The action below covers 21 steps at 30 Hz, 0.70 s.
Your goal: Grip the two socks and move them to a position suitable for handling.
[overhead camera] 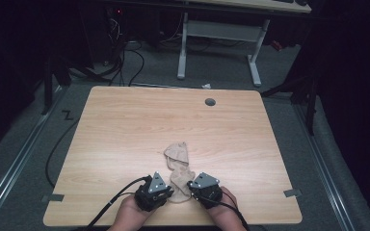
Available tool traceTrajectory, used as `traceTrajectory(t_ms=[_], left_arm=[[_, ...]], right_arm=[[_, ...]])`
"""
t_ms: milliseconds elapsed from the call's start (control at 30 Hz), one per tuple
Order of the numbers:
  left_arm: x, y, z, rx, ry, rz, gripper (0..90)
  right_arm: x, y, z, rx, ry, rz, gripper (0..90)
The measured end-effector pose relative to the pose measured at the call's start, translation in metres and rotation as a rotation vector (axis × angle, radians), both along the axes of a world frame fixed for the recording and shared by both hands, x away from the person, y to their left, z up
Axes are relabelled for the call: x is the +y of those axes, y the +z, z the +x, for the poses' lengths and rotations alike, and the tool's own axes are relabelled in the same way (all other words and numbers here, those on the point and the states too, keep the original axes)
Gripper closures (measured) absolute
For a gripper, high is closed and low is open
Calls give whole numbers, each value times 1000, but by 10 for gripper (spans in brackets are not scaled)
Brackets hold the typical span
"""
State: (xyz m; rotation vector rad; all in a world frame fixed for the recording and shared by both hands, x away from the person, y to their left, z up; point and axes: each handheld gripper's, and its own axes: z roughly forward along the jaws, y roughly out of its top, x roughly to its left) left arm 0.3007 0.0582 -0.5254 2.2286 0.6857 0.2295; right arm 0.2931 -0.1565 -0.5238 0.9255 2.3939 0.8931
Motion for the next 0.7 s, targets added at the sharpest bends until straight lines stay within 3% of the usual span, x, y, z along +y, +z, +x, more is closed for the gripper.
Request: traceTrajectory(t_ms=[100, 200, 267, 400, 567, 633, 700], left_arm=[[0, 0, 0, -2, -3, -1, 788], [1, -1, 0, -1, -2, -5, 788], [1, -1, 0, -2, -1, -5, 788], [1, -1, 0, 3, 1, -10, 788], [1, -1, 0, 0, 0, -10, 788], [1, -1, 0, 0, 0, -10, 788], [1, -1, 0, 0, 1, -9, 788]], right_arm=[[0, 7, -2, -18, -3, 33, 827], [6, 20, -5, -42, 9, 117, 774], [13, 23, -6, -46, 23, 137, 729], [23, 17, -2, -26, 33, 115, 669], [29, 11, 1, -24, 33, 69, 667], [29, 6, 3, -8, 27, 45, 702], [28, 4, 3, -1, 25, 33, 820]])
